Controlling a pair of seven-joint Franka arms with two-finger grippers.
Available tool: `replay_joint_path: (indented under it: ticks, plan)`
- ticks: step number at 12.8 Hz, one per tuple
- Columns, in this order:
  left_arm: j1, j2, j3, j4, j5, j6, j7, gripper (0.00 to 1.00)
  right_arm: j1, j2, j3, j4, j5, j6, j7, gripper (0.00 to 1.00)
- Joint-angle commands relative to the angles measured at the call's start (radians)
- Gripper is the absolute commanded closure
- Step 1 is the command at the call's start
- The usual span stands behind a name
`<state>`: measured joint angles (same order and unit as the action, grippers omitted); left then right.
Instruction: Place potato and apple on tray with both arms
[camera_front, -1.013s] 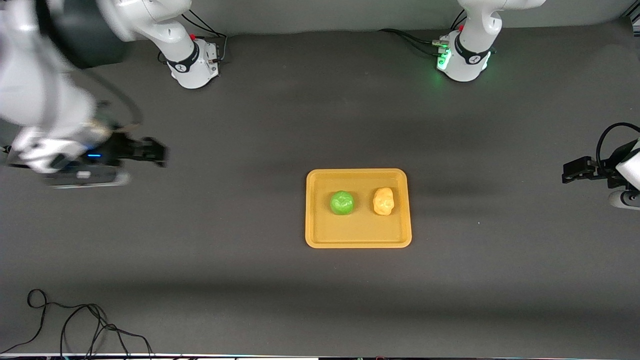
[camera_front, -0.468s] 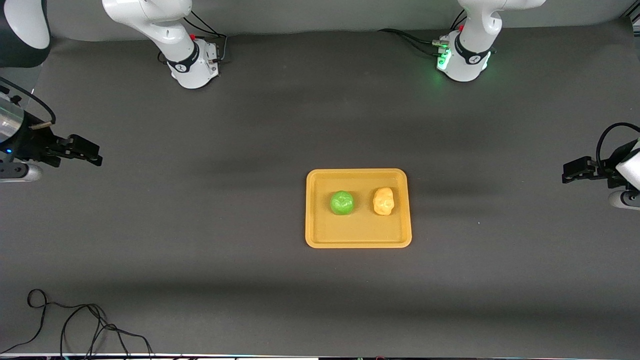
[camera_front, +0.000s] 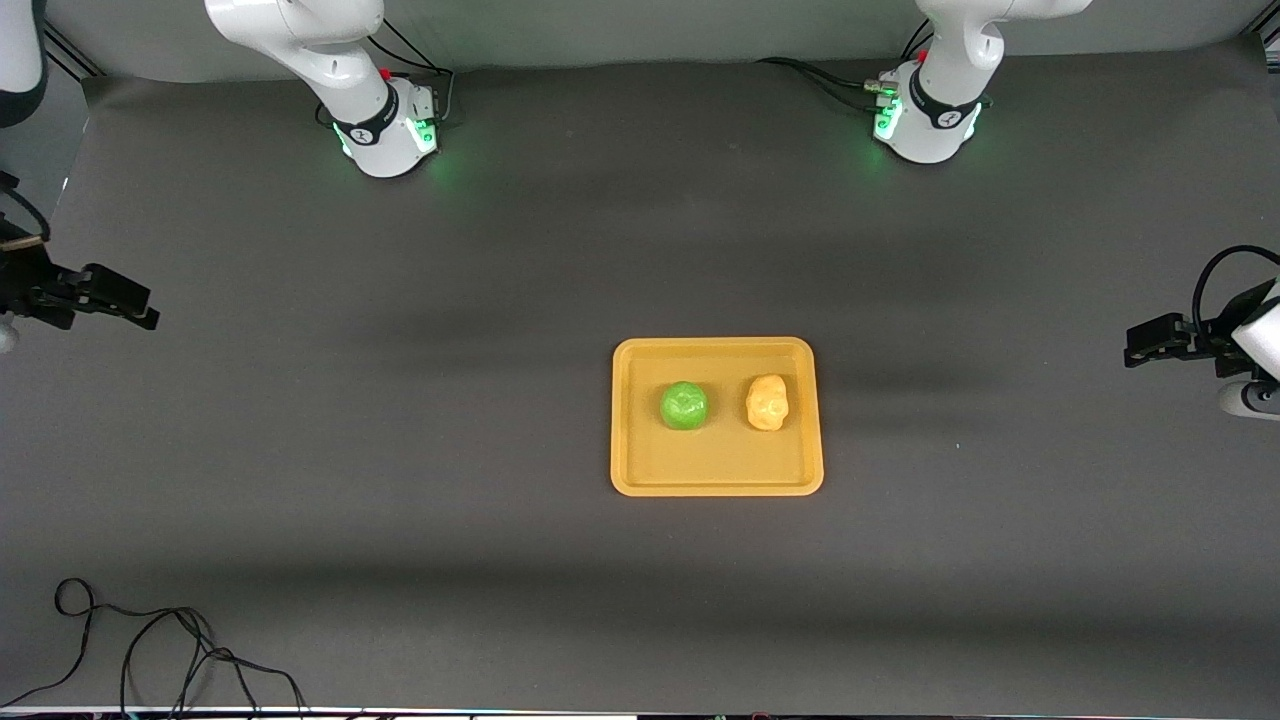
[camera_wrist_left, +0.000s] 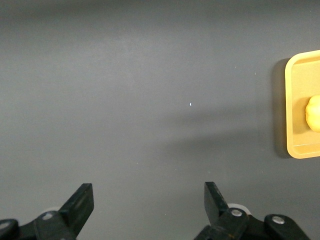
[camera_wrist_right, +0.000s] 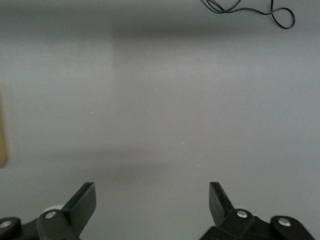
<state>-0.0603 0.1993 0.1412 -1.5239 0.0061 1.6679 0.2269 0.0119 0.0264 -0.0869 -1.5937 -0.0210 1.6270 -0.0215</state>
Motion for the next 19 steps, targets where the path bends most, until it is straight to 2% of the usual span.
replay_joint_path:
  ticks: [1,8,19]
  plan:
    - [-0.012,-0.008,0.003,-0.004,0.012,0.012,-0.006,0.01,-0.007,-0.002,0.027,0.004,0.004,0.005,-0.011,0.0]
    - [-0.012,-0.049,-0.011,0.016,-0.003,-0.049,-0.021,0.02,-0.001,-0.006,0.021,-0.002,0.018,-0.004,-0.006,0.0]
    - [-0.012,-0.055,-0.011,0.016,-0.003,-0.051,-0.018,0.02,-0.001,0.003,0.026,0.031,0.033,-0.084,-0.005,0.0]
